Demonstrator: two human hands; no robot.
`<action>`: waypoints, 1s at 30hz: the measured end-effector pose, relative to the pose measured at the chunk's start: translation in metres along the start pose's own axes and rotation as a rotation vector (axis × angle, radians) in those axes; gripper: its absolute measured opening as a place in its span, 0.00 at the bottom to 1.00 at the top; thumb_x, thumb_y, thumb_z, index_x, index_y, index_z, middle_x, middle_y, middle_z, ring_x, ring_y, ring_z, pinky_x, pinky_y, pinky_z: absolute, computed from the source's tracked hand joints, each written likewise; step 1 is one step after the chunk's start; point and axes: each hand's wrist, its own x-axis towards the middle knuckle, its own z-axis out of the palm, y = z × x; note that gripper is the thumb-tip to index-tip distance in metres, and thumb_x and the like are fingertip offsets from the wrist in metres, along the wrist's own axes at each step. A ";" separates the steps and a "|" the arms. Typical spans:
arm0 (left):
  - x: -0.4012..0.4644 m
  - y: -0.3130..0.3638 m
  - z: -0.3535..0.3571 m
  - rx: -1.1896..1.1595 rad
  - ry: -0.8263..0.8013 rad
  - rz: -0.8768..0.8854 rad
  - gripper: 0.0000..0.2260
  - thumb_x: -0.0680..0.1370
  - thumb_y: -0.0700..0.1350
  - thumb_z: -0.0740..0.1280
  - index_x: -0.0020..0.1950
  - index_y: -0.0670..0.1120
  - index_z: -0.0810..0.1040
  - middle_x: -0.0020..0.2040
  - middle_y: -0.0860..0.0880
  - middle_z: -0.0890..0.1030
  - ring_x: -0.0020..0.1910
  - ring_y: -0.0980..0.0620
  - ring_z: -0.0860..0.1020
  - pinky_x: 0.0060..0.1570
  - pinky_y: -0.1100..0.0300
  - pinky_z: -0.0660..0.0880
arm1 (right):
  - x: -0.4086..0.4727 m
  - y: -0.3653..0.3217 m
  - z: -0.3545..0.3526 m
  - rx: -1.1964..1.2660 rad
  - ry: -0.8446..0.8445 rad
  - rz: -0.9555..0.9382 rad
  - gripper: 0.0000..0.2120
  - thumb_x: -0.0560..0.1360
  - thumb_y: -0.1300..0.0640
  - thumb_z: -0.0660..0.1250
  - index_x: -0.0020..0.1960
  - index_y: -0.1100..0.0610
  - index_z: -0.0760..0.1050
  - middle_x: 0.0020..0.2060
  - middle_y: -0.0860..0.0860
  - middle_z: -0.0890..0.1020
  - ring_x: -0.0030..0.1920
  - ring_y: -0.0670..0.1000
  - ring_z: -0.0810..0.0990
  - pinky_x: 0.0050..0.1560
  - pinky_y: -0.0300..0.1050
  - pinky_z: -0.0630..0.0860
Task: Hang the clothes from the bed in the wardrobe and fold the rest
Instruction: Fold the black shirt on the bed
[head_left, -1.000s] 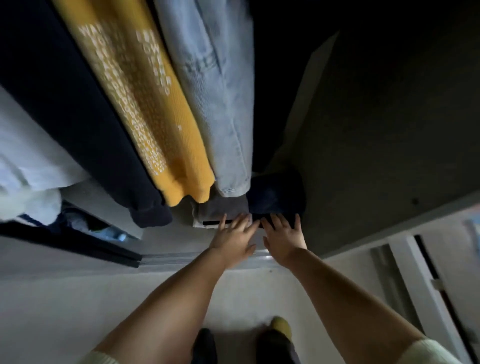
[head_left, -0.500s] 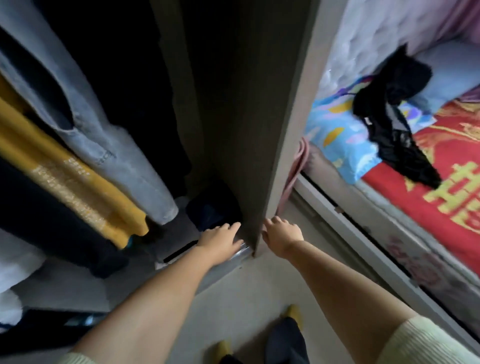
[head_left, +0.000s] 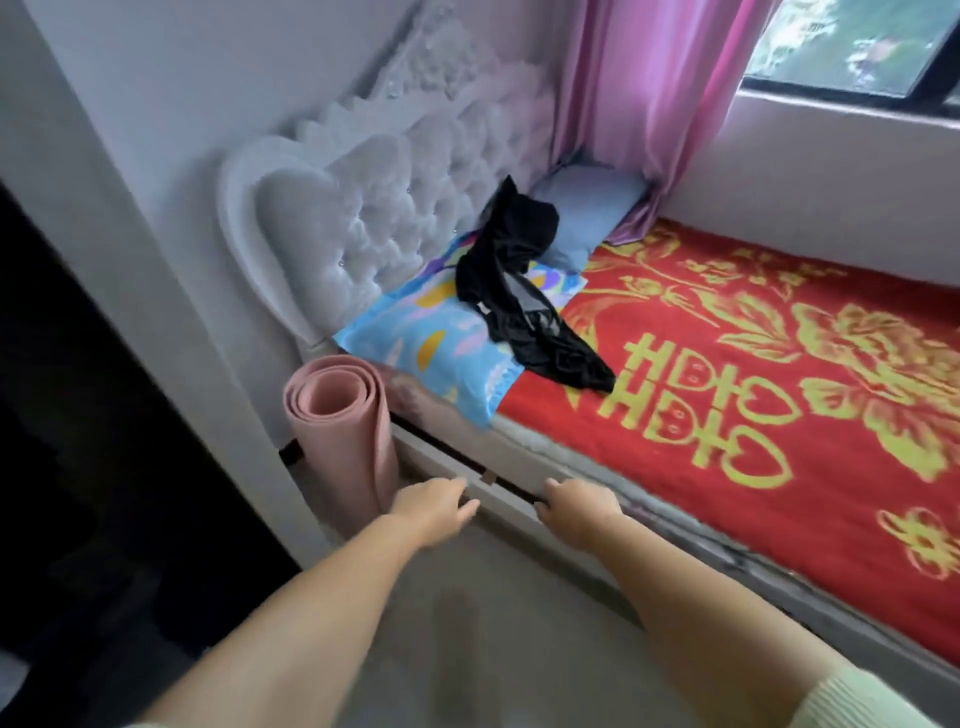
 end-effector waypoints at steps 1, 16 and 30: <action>0.019 0.022 -0.005 -0.002 0.004 0.017 0.19 0.81 0.57 0.54 0.65 0.47 0.70 0.61 0.46 0.77 0.61 0.44 0.75 0.53 0.54 0.71 | 0.003 0.027 -0.008 -0.003 0.005 0.015 0.18 0.82 0.48 0.52 0.65 0.57 0.67 0.58 0.55 0.77 0.56 0.58 0.78 0.45 0.49 0.71; 0.213 0.164 -0.065 0.065 0.002 0.139 0.21 0.82 0.56 0.53 0.71 0.47 0.65 0.62 0.45 0.75 0.60 0.43 0.74 0.55 0.50 0.72 | 0.084 0.237 -0.066 0.081 0.039 0.154 0.18 0.83 0.49 0.51 0.66 0.57 0.66 0.52 0.53 0.79 0.46 0.55 0.79 0.37 0.47 0.75; 0.485 0.130 -0.120 0.110 -0.117 0.077 0.18 0.81 0.52 0.54 0.70 0.48 0.66 0.65 0.46 0.74 0.62 0.44 0.74 0.55 0.52 0.71 | 0.331 0.322 -0.132 0.186 -0.064 0.191 0.16 0.82 0.51 0.50 0.65 0.56 0.67 0.47 0.52 0.77 0.43 0.55 0.77 0.36 0.46 0.72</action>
